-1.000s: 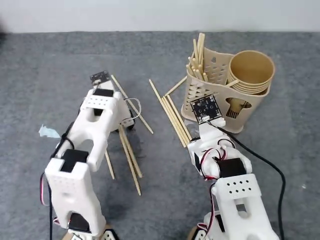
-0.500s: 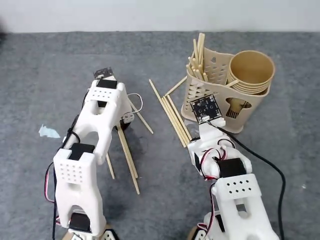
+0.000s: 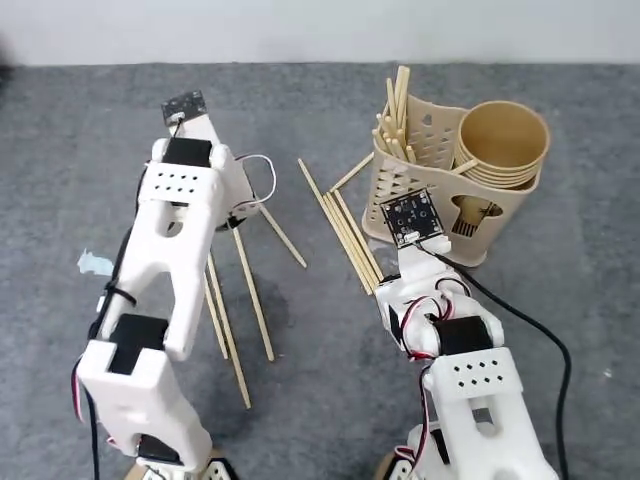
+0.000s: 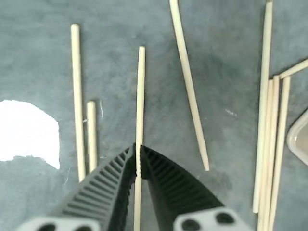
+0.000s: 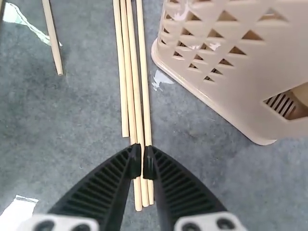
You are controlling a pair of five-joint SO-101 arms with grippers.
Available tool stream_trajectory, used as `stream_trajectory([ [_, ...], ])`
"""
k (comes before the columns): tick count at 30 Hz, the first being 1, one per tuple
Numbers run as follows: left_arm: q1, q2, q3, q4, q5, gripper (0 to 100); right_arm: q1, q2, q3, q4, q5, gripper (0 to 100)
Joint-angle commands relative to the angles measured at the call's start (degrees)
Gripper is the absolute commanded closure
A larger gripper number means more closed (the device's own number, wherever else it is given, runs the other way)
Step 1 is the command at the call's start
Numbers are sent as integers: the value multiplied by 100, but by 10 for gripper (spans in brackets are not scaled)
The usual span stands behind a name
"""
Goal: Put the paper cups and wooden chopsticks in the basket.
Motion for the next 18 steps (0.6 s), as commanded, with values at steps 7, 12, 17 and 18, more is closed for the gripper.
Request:
stream_trajectory([
  [7,-580,-396,347,273,-545,948,4,-189,-35,4,70,973],
  [12,-677,-413,734,545,-1029,762,4,-189,-35,4,70,973],
  [17,-686,-396,1314,167,-1187,735,4,-189,-35,4,70,973],
  [18,-730,-396,1525,-26,-1187,748,4,-189,-35,4,70,973],
])
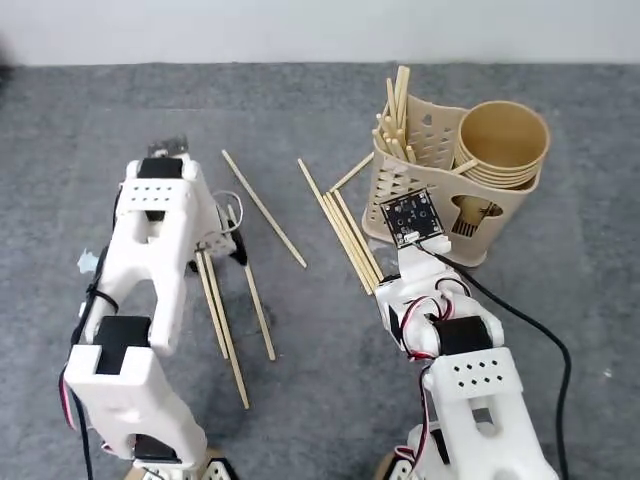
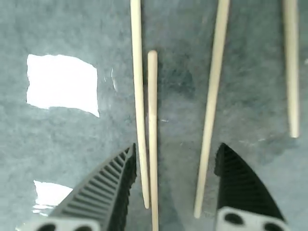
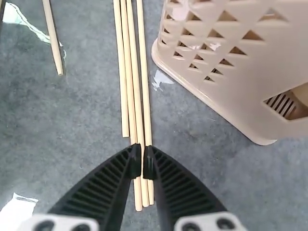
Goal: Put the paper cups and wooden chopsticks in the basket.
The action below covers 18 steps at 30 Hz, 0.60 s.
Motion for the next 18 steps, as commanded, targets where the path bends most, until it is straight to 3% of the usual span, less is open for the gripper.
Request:
stream_trajectory([
  [1,-114,-360,488,-598,-79,763,4,-189,-35,4,70,973],
  [6,-378,-360,1341,-1767,-79,843,4,-189,-35,4,70,973],
  [12,-141,-352,2079,-2593,-53,852,4,-189,-35,4,79,973],
  [15,26,-352,2167,-2673,-35,855,4,-189,-35,4,79,973],
  [18,44,-352,2167,-2673,-35,930,4,-189,-35,4,70,973],
])
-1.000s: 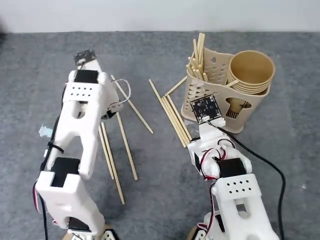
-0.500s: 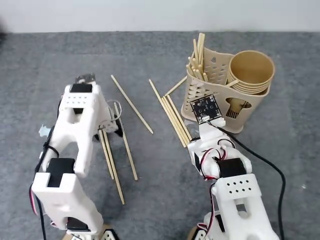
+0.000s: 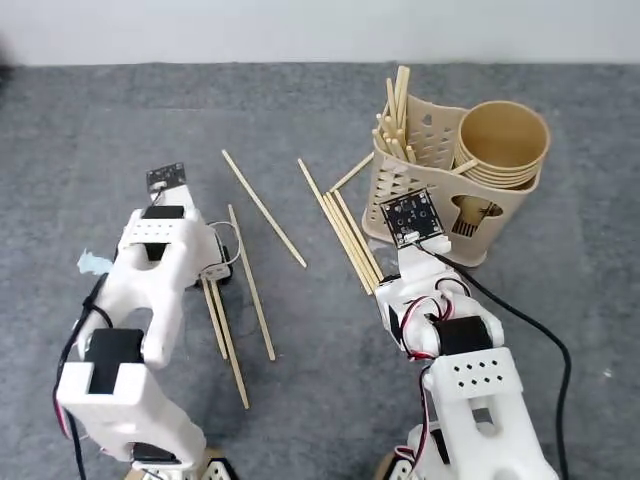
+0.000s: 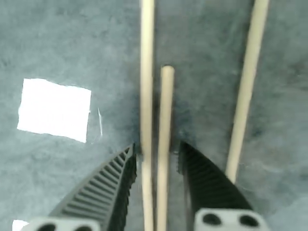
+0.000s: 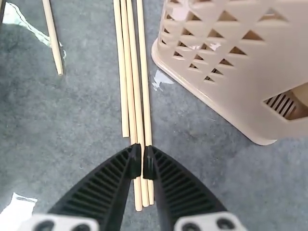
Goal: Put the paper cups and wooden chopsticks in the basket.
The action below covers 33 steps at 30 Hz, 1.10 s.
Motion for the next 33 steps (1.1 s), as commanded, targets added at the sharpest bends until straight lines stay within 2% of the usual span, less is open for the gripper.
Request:
stream_trajectory([
  [1,114,-18,31,-158,9,972,4,-189,-35,4,70,973],
  [2,114,-18,31,-149,9,994,4,-189,-35,4,70,973],
  [12,308,-88,40,-97,26,989,4,-189,-35,4,53,973],
  [17,536,-88,-541,703,26,989,4,-189,-35,4,53,973],
  [23,413,-88,-1622,1767,167,989,4,-189,-35,4,53,973],
  [33,448,-88,-3486,3068,185,989,4,-189,-35,4,70,973],
])
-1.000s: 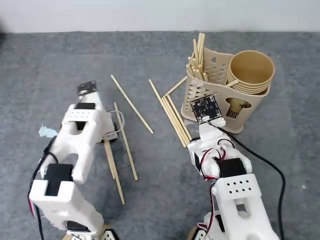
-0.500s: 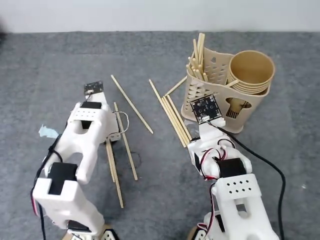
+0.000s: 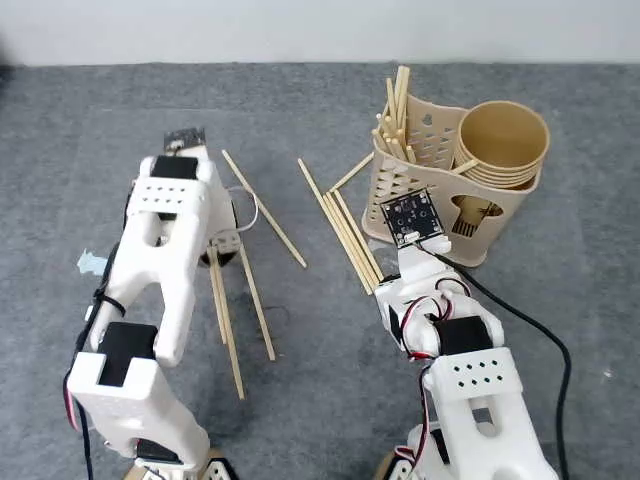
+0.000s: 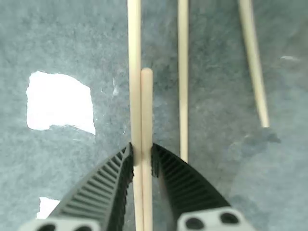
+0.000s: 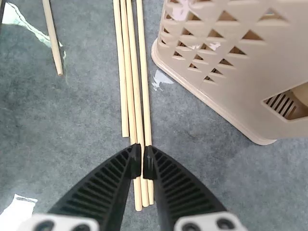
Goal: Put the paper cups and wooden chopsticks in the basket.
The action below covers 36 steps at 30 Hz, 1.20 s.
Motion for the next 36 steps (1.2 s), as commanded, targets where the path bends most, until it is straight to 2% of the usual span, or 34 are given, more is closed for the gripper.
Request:
stream_trajectory([
  [1,9,-114,-1218,484,105,989,4,-189,-35,4,70,973],
  [5,9,-114,-2809,1055,316,989,286,-189,-62,4,79,973],
  [9,18,-114,-4295,1073,607,989,558,-356,-114,48,79,973],
  [17,721,-62,-6334,1046,1099,989,549,-2149,-158,1455,88,973],
  [21,1002,-53,-6809,510,1486,989,549,-3178,141,1903,105,973],
  [25,1160,-44,-6818,-308,1846,989,549,-3952,765,1842,554,973],
  [29,1495,-35,-6809,-976,1978,989,558,-4505,1451,1490,598,973],
  [36,2145,114,-6563,-2338,1952,989,541,-5033,1864,1455,589,973],
])
